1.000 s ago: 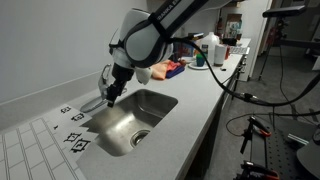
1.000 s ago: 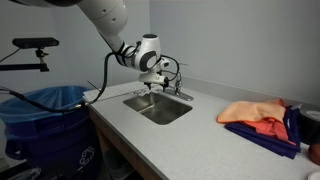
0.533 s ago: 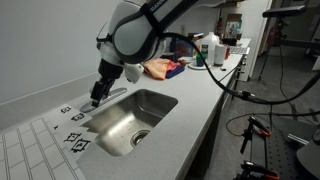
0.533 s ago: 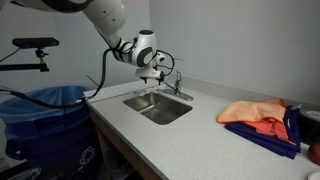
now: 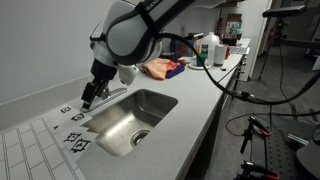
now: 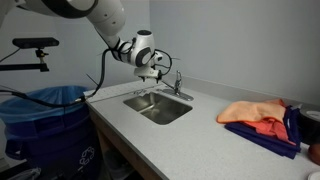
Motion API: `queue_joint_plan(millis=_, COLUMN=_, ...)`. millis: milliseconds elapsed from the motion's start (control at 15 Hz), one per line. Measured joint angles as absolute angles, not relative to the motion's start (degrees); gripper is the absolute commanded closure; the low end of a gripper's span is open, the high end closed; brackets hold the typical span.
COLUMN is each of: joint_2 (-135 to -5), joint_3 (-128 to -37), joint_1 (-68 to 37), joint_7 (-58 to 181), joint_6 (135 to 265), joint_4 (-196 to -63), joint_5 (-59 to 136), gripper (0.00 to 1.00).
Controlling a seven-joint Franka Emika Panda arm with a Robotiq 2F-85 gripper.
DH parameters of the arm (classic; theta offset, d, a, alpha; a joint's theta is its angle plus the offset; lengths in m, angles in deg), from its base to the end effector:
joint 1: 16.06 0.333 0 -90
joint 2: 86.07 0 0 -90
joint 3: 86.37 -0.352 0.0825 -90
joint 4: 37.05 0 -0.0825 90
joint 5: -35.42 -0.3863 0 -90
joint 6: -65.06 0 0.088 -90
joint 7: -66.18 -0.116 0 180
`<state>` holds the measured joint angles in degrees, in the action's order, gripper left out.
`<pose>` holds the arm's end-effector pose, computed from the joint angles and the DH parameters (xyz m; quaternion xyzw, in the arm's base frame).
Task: Turn the tap nozzle to the left
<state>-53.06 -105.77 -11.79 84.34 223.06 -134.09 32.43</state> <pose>0.6957 0.2566 0.3554 -0.9212 -0.2786 -0.2489 0.1090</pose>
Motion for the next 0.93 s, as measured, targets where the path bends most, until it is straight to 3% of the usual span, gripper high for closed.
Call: queue_joint_plan(millis=933, joint_2=-49.4, joint_3=-107.6, joint_1=-10.6, joint_7=88.2, joint_6=235.4, joint_4=-133.3, joint_5=36.6, gripper=0.00)
